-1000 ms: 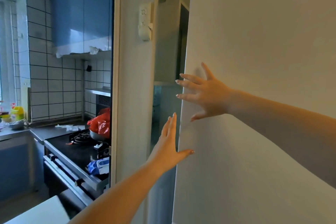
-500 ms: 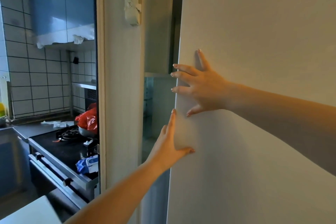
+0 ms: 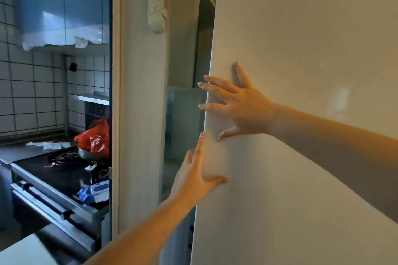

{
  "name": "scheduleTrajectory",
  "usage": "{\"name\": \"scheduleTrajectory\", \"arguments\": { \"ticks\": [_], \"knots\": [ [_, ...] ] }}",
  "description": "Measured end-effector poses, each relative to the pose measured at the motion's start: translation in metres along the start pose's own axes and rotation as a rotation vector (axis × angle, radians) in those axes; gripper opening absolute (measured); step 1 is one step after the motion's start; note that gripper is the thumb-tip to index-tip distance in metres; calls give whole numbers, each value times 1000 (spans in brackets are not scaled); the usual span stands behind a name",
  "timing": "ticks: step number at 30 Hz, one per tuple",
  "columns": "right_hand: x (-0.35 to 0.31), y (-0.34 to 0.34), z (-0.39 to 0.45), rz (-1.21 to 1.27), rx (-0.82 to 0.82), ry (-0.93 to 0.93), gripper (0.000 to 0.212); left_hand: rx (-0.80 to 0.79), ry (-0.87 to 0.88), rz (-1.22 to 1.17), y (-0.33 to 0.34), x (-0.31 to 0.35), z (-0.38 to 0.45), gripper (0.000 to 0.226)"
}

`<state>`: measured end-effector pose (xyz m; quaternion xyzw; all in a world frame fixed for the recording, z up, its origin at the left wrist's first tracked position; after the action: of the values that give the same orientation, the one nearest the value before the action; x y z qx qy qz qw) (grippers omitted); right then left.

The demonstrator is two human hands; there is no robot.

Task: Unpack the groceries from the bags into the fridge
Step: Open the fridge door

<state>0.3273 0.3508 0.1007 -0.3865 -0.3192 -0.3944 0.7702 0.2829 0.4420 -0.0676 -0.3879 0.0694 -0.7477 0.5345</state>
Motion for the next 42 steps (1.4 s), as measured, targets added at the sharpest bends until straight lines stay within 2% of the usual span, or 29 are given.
{"name": "scheduleTrajectory", "arguments": {
  "ticks": [5,9,12,18,23,31,36,42],
  "knots": [
    [-9,-42,-29,20,-4,114,93,27,37,-72,-15,20,-39,114],
    [-17,-82,-62,106,16,320,106,13,149,-124,-26,46,-74,99],
    [-24,-106,-90,165,-36,463,109,2,202,-146,-31,67,-100,96],
    [-38,-155,-145,370,-136,693,103,-105,235,-262,-24,108,-144,100],
    [-42,-194,-185,518,-140,818,101,-216,256,-350,-16,154,-176,106],
    [-49,-259,-264,791,-100,979,88,-207,353,-342,-1,238,-235,100],
    [-47,-295,-325,885,-78,1116,88,-137,208,-481,32,301,-276,107],
    [-44,-326,-401,953,-55,1293,89,-176,87,-591,67,370,-306,103]
  ]
}}
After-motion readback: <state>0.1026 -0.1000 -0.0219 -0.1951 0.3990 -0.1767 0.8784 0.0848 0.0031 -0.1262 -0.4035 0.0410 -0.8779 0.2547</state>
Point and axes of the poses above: each hand's wrist, its own z-axis towards the middle knuckle, its own y-axis out of the palm, x = y × z, the point moved 5 cm from there along z, towards the middle knuckle, and after that the axes turned 8 degrees about y, right-handed, at the moved point
